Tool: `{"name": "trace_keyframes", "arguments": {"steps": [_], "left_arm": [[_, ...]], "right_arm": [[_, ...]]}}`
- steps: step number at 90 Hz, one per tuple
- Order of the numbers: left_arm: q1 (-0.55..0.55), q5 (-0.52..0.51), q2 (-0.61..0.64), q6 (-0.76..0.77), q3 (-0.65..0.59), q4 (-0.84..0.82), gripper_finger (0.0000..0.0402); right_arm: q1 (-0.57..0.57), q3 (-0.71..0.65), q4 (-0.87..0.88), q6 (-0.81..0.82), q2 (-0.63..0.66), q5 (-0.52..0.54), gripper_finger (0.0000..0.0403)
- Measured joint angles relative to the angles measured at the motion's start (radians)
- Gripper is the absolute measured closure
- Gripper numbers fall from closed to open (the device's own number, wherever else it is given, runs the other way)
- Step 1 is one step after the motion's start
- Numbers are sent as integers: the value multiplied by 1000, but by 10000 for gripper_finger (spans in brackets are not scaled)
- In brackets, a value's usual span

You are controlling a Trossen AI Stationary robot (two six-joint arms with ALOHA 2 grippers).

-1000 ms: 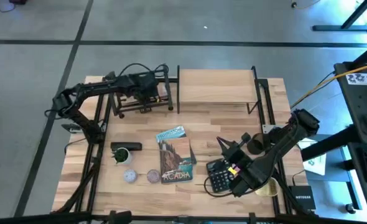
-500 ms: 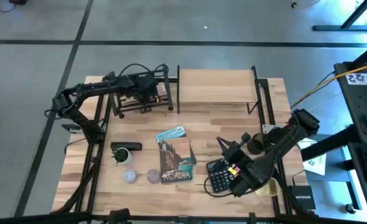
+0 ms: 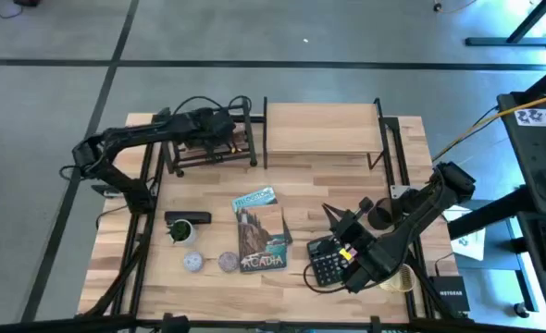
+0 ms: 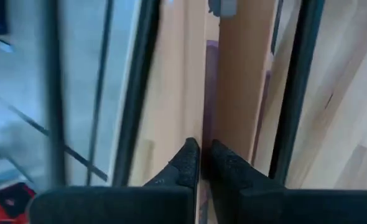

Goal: Stock shelves
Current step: Remove the top red book from the bookshelf

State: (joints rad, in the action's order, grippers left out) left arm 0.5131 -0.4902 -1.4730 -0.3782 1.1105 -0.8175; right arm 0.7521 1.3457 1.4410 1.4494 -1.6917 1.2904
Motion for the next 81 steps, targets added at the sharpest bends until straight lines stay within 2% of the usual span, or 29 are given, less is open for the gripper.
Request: {"name": "trace_keyframes", "arguments": {"steps": [25,44,62,81], "left_arm": [[-57,-45,97,31,81,-78,401],[-129,-159,149,117,154,-158,401],[-211,-236,214,249,253,-185,401],[-365,-341,282,499,364,-294,401]], "right_arm": [[0,0,-1,-14,0,1,402],[0,0,-3,-16,0,1,402],[0,0,-4,-16,0,2,402],[2,0,-3,-19,0,-3,402]]}}
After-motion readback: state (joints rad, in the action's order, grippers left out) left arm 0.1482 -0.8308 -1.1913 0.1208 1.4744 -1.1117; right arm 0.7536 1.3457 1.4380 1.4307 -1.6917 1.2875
